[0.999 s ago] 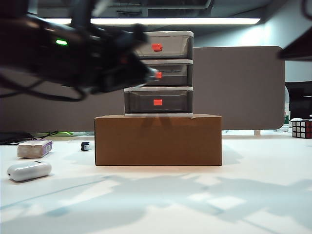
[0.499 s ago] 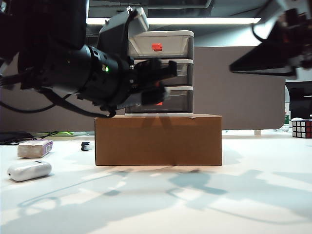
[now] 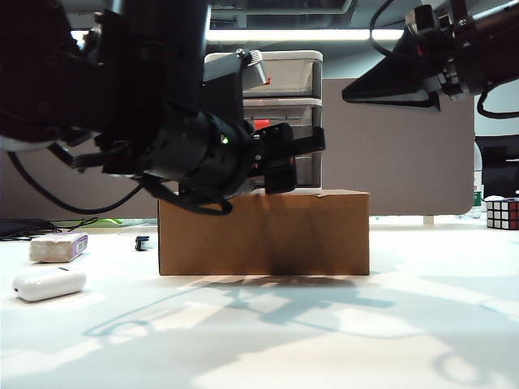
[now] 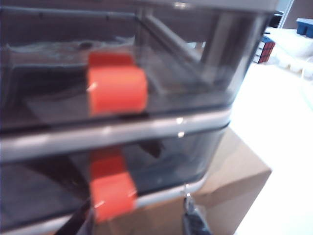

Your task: Open the third layer of the drawer on the table, pick up the earphone case on the table and put it in, and finally close the drawer.

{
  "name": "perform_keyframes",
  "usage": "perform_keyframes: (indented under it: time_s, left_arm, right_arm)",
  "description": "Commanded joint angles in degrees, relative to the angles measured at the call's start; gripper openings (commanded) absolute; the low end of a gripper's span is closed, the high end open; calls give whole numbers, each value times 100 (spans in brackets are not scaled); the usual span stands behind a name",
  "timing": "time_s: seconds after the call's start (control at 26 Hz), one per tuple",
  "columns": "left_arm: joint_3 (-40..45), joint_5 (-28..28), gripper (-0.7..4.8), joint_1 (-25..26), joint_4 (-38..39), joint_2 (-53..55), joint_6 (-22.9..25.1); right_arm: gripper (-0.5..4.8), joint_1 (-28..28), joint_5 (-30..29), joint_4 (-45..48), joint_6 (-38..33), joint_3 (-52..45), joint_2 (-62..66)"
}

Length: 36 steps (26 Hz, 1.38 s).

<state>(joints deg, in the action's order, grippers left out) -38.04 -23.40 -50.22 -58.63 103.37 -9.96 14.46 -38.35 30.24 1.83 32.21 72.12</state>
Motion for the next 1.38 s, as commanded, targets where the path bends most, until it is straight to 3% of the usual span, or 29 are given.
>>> perform_keyframes:
  time_s: [0.04,0.61,1.19,1.31,1.38]
  left_arm:
    - [-157,-256,219,-94,-37,2,9]
    - [-186,-1150,215,-330,149,0,59]
    - [-188,-1346,204,-334,-170,2,52]
    - [-188,-1346,149,-334,-170,2,52]
    - [-188,-1346,146,-334,-170,2,55]
  right_arm:
    - [36,13,-42,114,20,17,-13]
    - [35,15,-81,105,17,17,-13]
    - [36,15,-83,85,17,15,-13]
    - [35,15,-83,85,17,15,-13]
    - [35,15,-83,83,15,15,-13]
